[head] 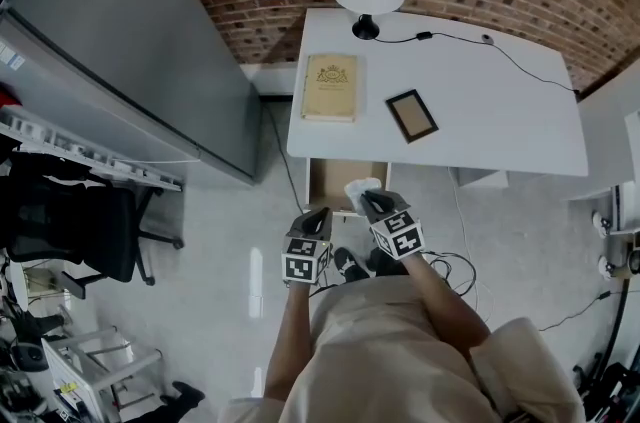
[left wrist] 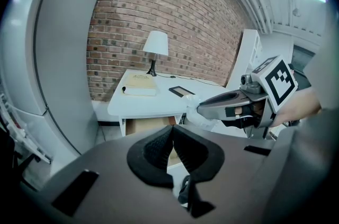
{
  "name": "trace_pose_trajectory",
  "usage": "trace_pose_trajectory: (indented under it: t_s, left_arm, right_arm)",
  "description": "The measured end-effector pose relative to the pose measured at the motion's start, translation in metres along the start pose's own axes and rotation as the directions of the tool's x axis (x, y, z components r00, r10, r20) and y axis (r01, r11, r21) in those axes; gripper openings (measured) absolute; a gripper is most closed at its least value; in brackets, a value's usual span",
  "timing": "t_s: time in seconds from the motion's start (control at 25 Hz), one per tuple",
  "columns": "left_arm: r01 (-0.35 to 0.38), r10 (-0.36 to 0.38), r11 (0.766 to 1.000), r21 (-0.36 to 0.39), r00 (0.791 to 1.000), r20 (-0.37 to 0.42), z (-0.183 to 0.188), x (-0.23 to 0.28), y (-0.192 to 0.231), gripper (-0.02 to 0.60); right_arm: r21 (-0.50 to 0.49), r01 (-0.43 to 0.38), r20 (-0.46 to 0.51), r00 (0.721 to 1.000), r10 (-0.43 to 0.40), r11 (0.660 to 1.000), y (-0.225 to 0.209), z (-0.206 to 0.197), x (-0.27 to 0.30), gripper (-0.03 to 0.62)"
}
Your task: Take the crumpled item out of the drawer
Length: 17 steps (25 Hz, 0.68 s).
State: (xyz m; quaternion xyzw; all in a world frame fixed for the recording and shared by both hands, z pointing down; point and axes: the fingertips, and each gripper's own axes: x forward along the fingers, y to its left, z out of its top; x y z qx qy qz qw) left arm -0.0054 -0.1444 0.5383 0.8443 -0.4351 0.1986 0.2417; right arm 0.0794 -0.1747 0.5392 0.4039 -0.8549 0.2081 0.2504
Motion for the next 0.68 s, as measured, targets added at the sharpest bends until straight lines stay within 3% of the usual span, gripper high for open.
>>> trace_pose_trajectory:
  t_s: [0.68]
  left_arm:
    - [0.005, -0.005, 1.000, 0.004, 1.000, -0.010, -0.0095, -0.0013, -0.0068, 0.017]
  right_arm:
    - [-0.003, 0.003, 0.003, 1.000, -0.003, 1.000, 0.0010, -0.0082, -0.0064, 0.052]
